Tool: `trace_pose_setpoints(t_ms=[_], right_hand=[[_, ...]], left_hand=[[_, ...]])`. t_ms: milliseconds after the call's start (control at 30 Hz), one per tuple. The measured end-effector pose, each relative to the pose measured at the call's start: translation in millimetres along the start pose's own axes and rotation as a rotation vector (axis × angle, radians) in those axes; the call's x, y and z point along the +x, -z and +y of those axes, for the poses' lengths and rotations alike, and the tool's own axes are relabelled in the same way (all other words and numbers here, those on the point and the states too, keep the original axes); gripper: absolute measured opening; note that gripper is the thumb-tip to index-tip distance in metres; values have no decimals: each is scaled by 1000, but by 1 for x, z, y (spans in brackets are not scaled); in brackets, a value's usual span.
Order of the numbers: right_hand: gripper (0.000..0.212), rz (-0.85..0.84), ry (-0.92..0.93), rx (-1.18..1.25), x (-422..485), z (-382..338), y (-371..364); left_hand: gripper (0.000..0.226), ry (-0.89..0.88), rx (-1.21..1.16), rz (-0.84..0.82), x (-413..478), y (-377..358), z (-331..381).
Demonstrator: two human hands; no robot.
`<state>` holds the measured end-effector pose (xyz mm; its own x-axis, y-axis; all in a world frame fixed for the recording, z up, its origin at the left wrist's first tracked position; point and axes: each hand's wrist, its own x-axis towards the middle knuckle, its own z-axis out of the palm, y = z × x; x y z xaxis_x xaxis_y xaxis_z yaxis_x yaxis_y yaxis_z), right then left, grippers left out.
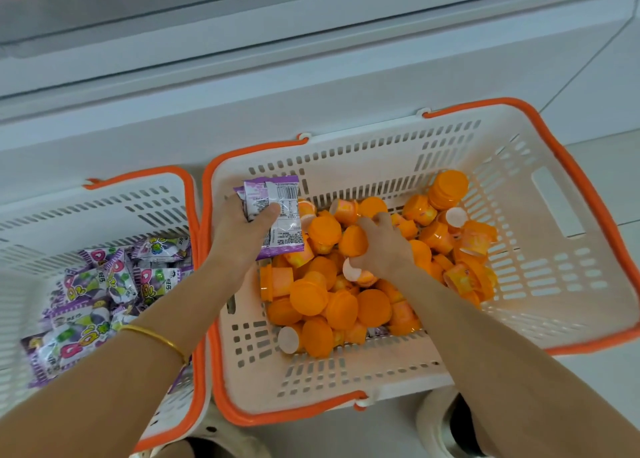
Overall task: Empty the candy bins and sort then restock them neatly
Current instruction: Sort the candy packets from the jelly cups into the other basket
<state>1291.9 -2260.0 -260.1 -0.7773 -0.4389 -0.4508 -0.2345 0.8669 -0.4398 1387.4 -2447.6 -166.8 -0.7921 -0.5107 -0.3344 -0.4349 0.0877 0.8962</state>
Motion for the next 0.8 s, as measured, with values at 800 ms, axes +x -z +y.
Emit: trace_pose_setpoints(t_ms=[800], right_hand=[[73, 29, -32, -329, 23, -9, -17]], left_hand=[[29, 100, -86, -13, 2, -10, -4]])
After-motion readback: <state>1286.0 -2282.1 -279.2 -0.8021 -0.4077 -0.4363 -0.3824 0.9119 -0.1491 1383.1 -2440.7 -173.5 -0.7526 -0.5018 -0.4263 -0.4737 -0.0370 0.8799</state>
